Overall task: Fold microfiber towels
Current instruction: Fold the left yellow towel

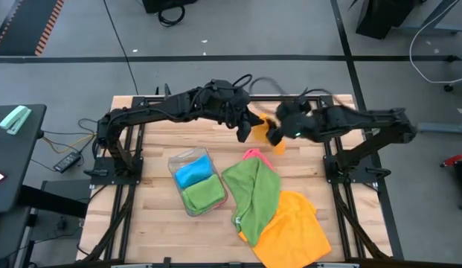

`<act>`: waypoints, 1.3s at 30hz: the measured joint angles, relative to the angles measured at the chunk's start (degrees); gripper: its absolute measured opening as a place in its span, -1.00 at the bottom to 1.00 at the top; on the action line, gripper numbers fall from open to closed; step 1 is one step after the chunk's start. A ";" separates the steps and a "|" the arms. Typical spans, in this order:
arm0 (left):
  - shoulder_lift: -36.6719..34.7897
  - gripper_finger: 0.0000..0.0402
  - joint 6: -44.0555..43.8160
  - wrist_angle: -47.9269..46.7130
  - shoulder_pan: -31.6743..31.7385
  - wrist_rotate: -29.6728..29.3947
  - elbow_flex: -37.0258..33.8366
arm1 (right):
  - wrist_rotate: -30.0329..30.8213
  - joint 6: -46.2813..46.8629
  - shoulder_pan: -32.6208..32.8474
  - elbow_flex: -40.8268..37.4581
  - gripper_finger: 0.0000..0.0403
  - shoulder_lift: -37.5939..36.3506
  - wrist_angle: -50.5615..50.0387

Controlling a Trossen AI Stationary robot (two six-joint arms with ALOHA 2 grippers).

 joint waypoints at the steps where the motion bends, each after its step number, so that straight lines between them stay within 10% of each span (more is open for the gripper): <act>1: 0.00 -0.94 0.00 0.14 0.00 0.00 0.00 | -1.17 -0.82 0.02 -0.07 0.54 1.07 -0.17; 21: -0.02 -0.96 -0.11 0.96 0.15 1.66 0.00 | -10.16 -0.43 -1.19 -1.16 0.54 4.12 0.89; 39: -0.07 -0.92 -2.74 -0.11 -0.04 3.17 0.00 | -21.24 -0.88 -2.45 -28.24 0.23 -6.14 23.72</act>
